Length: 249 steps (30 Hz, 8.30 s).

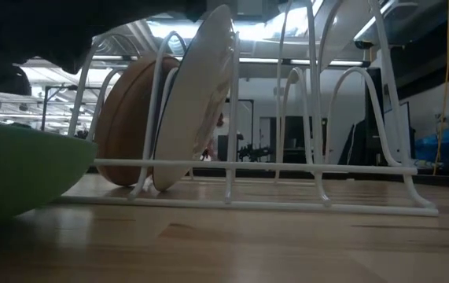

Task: Sort dishes
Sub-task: Put the white plate into the dish rack

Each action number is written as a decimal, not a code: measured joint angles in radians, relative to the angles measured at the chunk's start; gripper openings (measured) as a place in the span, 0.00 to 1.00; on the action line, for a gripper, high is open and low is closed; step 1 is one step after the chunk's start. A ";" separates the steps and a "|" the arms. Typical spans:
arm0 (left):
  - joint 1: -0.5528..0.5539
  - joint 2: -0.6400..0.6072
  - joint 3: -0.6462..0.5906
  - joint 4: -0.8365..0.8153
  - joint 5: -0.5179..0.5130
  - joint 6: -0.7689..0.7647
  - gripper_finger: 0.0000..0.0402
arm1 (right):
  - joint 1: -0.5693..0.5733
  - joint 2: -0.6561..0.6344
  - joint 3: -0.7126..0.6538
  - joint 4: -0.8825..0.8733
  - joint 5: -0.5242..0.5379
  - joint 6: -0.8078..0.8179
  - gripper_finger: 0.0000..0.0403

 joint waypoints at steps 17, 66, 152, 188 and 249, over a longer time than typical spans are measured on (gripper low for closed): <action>-0.014 0.000 0.000 0.004 0.211 0.050 0.23 | 0.001 0.000 0.000 0.005 -0.012 -0.038 0.42; -0.070 0.010 0.000 -0.073 0.159 0.100 0.33 | 0.046 0.004 -0.015 0.057 -0.026 -0.121 0.42; 0.054 0.100 -0.001 0.081 0.055 0.209 0.33 | 0.069 0.049 -0.015 0.064 -0.045 -0.586 0.42; 0.057 0.101 -0.003 0.183 0.238 0.337 0.18 | -0.004 0.053 -0.117 0.086 -0.072 -0.568 0.42; 0.140 -0.002 0.011 0.019 0.138 0.389 0.03 | 0.004 0.057 0.005 -0.174 -0.008 -0.588 0.42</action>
